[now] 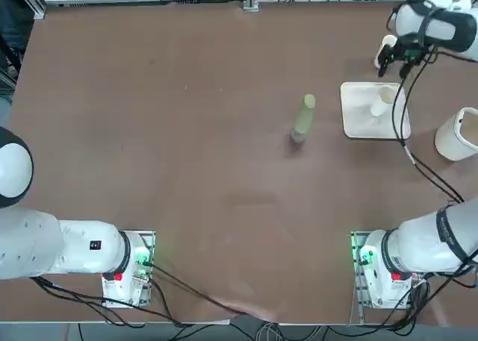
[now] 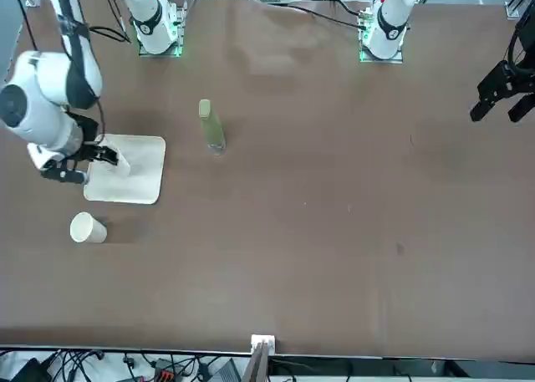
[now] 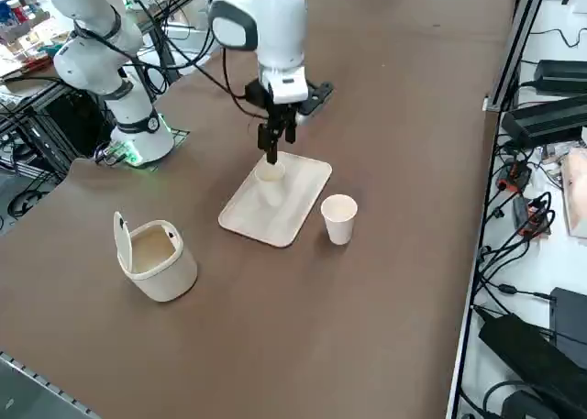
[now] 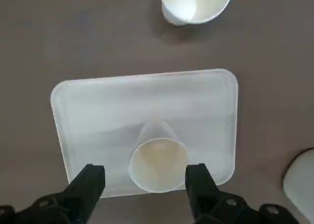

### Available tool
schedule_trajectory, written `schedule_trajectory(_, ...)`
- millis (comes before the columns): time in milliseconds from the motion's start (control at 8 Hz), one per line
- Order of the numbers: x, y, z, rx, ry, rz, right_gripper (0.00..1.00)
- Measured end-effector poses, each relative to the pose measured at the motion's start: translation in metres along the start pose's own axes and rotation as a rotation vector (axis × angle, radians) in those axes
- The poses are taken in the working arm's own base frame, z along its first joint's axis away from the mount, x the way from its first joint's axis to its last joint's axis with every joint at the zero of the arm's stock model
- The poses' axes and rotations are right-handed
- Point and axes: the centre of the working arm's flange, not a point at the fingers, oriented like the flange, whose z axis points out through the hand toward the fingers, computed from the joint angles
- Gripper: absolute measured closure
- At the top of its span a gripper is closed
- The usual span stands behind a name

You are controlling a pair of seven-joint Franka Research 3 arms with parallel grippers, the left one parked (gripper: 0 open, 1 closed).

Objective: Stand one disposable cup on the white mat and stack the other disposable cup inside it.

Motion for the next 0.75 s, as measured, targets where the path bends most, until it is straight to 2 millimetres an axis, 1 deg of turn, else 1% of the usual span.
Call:
schedule_trajectory(125, 0.012, 0.006, -0.026, -0.001, 0.023, 0.005, 0.00)
schedule_trajectory(250, 0.026, 0.015, -0.041, -0.001, 0.053, 0.013, 0.00)
schedule_trajectory(375, 0.044, 0.021, -0.042, -0.004, 0.067, 0.021, 0.01)
schedule_trajectory(500, 0.062, 0.023, -0.036, -0.009, 0.070, 0.021, 0.03)
schedule_trajectory(750, 0.092, 0.021, -0.010, -0.018, 0.065, 0.002, 0.06)
